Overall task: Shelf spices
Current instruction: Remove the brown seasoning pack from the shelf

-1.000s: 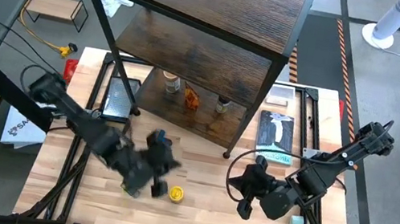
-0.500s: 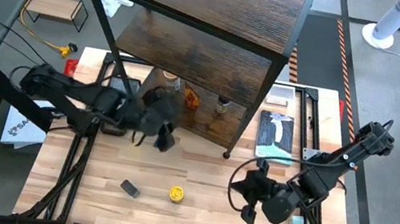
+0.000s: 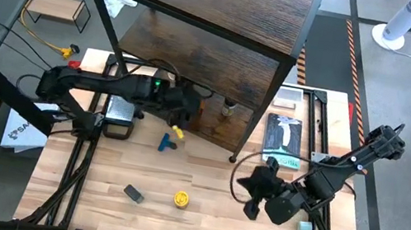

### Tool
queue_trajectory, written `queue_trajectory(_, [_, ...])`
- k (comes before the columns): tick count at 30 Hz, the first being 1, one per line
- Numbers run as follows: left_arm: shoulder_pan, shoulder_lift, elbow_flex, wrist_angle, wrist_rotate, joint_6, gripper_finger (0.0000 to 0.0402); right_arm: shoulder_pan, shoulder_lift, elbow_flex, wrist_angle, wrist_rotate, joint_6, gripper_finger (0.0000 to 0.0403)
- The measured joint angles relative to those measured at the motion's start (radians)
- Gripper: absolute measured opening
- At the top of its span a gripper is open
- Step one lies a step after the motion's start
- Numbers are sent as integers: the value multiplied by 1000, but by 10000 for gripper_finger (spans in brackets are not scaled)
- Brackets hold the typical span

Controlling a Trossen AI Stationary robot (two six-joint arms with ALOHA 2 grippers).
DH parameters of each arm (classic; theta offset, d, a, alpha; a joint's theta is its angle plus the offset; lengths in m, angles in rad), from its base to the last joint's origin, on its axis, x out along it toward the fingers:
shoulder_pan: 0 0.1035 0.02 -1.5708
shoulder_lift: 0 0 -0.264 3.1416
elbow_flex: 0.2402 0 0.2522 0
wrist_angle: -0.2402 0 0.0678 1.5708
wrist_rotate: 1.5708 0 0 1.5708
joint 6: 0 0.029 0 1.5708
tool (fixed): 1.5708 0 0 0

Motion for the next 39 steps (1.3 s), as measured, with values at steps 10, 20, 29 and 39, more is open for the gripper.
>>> queue_trajectory(10, [91, 23, 0, 82, 107, 259, 278, -62, 0, 0, 5, 22, 80, 0])
queue_trajectory(20, [130, 29, 0, 104, 125, 272, 278, -52, 0, 0, 12, 22, 61, 0])
queue_trajectory(29, [51, 46, -39, 131, 111, 132, 278, -52, 0, 0, 12, 20, 29, 0])
queue_trajectory(39, [-108, 48, -181, 352, -105, 175, 277, -52, 0, 0, 8, 20, -10, 0])
